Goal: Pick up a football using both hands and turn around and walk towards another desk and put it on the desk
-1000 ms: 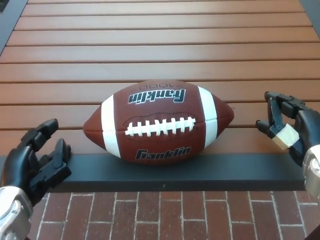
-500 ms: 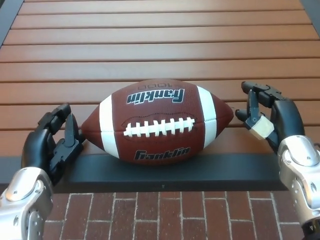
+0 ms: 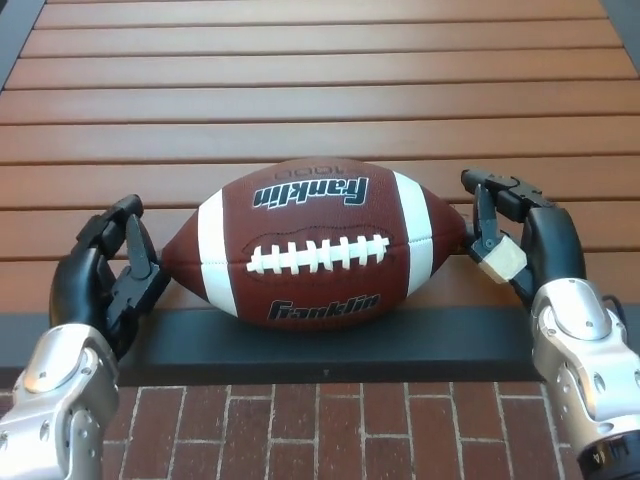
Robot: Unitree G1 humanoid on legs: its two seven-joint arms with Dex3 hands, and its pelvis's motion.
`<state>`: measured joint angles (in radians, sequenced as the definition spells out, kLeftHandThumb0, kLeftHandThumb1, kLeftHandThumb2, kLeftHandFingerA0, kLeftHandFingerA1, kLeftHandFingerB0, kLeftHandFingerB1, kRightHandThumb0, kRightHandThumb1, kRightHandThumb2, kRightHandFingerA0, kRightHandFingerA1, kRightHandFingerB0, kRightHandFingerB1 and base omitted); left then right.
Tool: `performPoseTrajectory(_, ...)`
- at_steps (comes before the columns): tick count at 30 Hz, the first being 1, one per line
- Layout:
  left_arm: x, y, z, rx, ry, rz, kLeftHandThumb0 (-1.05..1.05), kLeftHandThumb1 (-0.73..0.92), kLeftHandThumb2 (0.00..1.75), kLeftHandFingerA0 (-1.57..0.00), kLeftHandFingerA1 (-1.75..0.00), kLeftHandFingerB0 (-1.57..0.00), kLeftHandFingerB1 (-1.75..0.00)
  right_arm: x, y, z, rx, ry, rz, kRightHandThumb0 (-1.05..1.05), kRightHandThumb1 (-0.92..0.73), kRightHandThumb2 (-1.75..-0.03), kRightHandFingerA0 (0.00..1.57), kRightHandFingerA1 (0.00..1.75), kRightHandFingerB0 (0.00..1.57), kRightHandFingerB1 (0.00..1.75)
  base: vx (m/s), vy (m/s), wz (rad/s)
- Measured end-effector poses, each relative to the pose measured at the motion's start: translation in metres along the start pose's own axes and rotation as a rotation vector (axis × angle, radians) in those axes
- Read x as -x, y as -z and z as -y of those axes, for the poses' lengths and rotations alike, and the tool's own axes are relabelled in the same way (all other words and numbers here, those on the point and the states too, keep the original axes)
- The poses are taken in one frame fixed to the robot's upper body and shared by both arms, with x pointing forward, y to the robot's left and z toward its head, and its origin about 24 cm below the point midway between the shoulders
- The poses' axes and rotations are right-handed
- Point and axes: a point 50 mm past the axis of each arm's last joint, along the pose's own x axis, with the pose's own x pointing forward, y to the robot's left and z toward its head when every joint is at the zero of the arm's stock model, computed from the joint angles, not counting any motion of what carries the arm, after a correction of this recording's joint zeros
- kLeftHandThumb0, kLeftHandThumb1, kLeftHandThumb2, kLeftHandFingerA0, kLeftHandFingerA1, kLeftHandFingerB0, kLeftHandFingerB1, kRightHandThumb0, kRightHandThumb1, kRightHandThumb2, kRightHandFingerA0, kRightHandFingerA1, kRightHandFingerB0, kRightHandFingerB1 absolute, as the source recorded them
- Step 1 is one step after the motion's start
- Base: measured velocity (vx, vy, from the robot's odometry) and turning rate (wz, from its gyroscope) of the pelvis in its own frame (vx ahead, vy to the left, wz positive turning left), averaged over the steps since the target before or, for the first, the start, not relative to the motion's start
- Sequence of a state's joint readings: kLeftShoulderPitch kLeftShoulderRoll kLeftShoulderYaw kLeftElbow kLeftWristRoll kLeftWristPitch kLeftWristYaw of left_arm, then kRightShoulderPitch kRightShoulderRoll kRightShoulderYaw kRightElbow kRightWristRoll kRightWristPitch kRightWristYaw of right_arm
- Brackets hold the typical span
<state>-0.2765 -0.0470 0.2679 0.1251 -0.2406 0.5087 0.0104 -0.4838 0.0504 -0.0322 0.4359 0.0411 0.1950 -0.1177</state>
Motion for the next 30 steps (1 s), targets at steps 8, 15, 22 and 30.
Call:
performPoseTrajectory(8,-0.002,0.012,0.01,0.099,-0.002,-0.02,-0.72,0.84,1.11,-0.29,-0.56,-0.16,-0.46,0.001,0.009,-0.01,-0.046,0.003,-0.005,-0.8,-0.92,-0.74,0.52,0.46,0.45,0.37,0.0,0.0,0.0)
performPoseTrajectory(15,-0.007,0.019,0.031,0.162,0.019,-0.01,-0.81,0.92,0.83,-0.29,-0.5,-0.15,-0.36,0.002,0.007,-0.031,-0.13,-0.033,-0.003,-0.82,-0.92,-0.75,0.51,0.46,0.45,0.36,0.0,0.0,0.0)
performPoseTrajectory(22,-0.012,0.021,0.041,0.192,-0.01,0.016,-0.74,0.84,1.16,-0.3,-0.57,-0.09,-0.44,0.001,-0.009,-0.043,-0.138,-0.044,0.052,-0.82,-0.92,-0.73,0.47,0.41,0.38,0.34,0.0,0.0,0.0)
performPoseTrajectory(30,-0.021,0.02,0.051,0.127,-0.103,0.027,-0.05,0.86,0.71,-0.49,-0.52,-0.33,-0.38,0.003,-0.014,-0.051,-0.133,-0.021,0.099,-0.47,-0.76,-0.63,0.54,0.46,0.35,0.32,0.0,0.0,0.0)
